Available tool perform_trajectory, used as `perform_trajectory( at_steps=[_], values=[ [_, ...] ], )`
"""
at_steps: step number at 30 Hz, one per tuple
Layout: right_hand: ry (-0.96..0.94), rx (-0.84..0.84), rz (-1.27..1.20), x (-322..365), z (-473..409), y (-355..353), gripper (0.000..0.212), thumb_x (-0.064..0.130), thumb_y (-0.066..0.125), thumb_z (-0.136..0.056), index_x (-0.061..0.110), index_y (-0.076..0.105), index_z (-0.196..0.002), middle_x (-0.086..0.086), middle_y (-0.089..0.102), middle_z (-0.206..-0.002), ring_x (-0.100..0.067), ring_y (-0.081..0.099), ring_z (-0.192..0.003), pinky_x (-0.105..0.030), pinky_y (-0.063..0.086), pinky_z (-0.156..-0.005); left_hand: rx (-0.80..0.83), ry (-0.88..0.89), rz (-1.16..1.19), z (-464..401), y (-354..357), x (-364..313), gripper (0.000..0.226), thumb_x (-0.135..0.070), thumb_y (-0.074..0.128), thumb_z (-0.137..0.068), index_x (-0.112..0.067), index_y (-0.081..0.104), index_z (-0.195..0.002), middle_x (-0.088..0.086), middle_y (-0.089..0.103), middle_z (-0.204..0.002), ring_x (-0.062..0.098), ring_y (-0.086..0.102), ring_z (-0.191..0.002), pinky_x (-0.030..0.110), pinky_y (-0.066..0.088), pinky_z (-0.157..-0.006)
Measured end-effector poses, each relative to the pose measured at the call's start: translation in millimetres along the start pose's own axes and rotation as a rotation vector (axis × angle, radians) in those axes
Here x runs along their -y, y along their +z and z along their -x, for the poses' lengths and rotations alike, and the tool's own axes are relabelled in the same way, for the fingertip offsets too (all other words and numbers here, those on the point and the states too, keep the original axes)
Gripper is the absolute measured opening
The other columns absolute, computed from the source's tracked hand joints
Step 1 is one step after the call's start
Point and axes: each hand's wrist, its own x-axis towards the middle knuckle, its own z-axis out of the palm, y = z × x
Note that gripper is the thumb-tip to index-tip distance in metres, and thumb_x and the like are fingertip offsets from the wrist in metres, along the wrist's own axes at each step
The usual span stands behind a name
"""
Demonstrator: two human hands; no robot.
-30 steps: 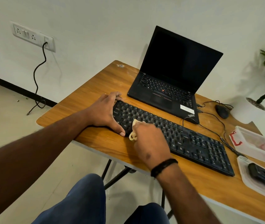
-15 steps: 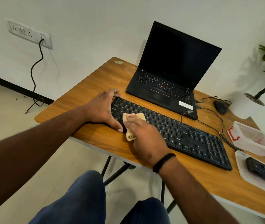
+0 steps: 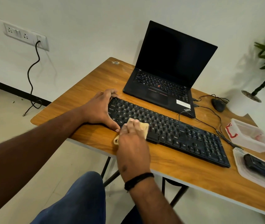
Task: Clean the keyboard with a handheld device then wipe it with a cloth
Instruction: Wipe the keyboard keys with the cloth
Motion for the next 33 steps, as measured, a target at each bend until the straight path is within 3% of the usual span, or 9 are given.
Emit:
perform_trajectory(
  at_steps=[4,10,12,14,16,21,27,31,33],
  values=[
    [-0.086,-0.019,-0.015,-14,7,-2,0.062,0.006,0.047,-0.099,0.010,0.018,-0.154,-0.009,0.012,-0.164,-0.022,0.000,-0.152,-0.032,-0.005,-0.113,0.002,0.001,0.001,1,-1,0,0.148,-0.055,0.098,-0.039,-0.023,0.014,-0.156,-0.002,0.033,-0.155,0.019,0.024,-0.146,0.036,0.025,-0.120],
    [0.086,0.015,0.030,-66,32,-22,0.061,0.006,0.043,-0.099,0.019,0.021,-0.154,0.000,0.014,-0.164,-0.013,0.005,-0.151,-0.030,0.013,-0.120,0.032,0.004,0.023,2,-3,0,0.153,-0.060,0.097,-0.034,-0.022,0.013,-0.157,-0.005,0.031,-0.156,0.016,0.021,-0.146,0.032,0.022,-0.119],
    [0.113,-0.014,-0.009,-66,29,-24,0.052,0.005,0.042,-0.099,0.018,0.035,-0.148,-0.003,0.031,-0.158,-0.017,0.026,-0.146,-0.031,0.025,-0.118,0.039,0.000,0.023,3,-3,0,0.158,-0.068,0.093,-0.028,-0.023,0.013,-0.156,-0.005,0.031,-0.155,0.016,0.021,-0.146,0.032,0.023,-0.118],
    [0.137,-0.104,-0.084,-62,12,-29,0.033,0.009,0.044,-0.099,0.017,0.051,-0.129,-0.005,0.054,-0.135,-0.017,0.053,-0.121,-0.034,0.046,-0.105,0.039,-0.003,0.023,3,-3,-1,0.158,-0.075,0.085,-0.025,-0.024,0.013,-0.156,-0.005,0.030,-0.156,0.016,0.022,-0.146,0.033,0.023,-0.119],
    [0.118,-0.231,-0.139,-59,-20,-35,0.023,0.008,0.046,-0.097,0.014,0.056,-0.117,-0.005,0.060,-0.118,-0.015,0.058,-0.103,-0.034,0.052,-0.094,0.037,-0.007,0.017,3,-4,-2,0.158,-0.077,0.083,-0.025,-0.024,0.013,-0.156,-0.004,0.030,-0.156,0.017,0.022,-0.145,0.034,0.024,-0.118],
    [0.088,-0.127,-0.082,-40,-78,-32,0.018,0.004,0.051,-0.094,0.010,0.064,-0.105,-0.010,0.064,-0.108,-0.025,0.060,-0.101,-0.038,0.052,-0.088,0.018,-0.016,-0.002,3,-4,-1,0.157,-0.079,0.083,-0.025,-0.025,0.015,-0.156,-0.003,0.032,-0.154,0.018,0.024,-0.144,0.037,0.025,-0.119],
    [-0.049,-0.016,-0.015,-27,-21,-26,0.022,0.012,0.048,-0.098,0.013,0.061,-0.116,-0.008,0.059,-0.123,-0.022,0.055,-0.114,-0.034,0.046,-0.098,-0.003,-0.013,-0.012,1,-1,5,0.160,-0.089,0.078,-0.020,-0.026,0.015,-0.154,-0.004,0.031,-0.156,0.018,0.023,-0.145,0.040,0.026,-0.121],
    [-0.010,0.092,-0.090,-43,-14,-46,0.020,0.011,0.048,-0.097,0.016,0.063,-0.108,-0.003,0.063,-0.105,-0.017,0.059,-0.095,-0.031,0.053,-0.088,0.008,-0.005,-0.006,1,-1,4,0.158,-0.084,0.082,-0.023,-0.027,0.015,-0.154,-0.003,0.030,-0.155,0.017,0.023,-0.144,0.037,0.025,-0.119],
    [0.049,-0.021,-0.094,-49,-39,-52,0.016,0.008,0.048,-0.095,0.016,0.061,-0.090,-0.002,0.060,-0.092,-0.017,0.055,-0.081,-0.029,0.049,-0.072,0.010,0.002,0.001,2,-1,2,0.156,-0.082,0.083,-0.025,-0.027,0.015,-0.155,-0.004,0.031,-0.154,0.016,0.024,-0.143,0.037,0.026,-0.118]
  ],
)
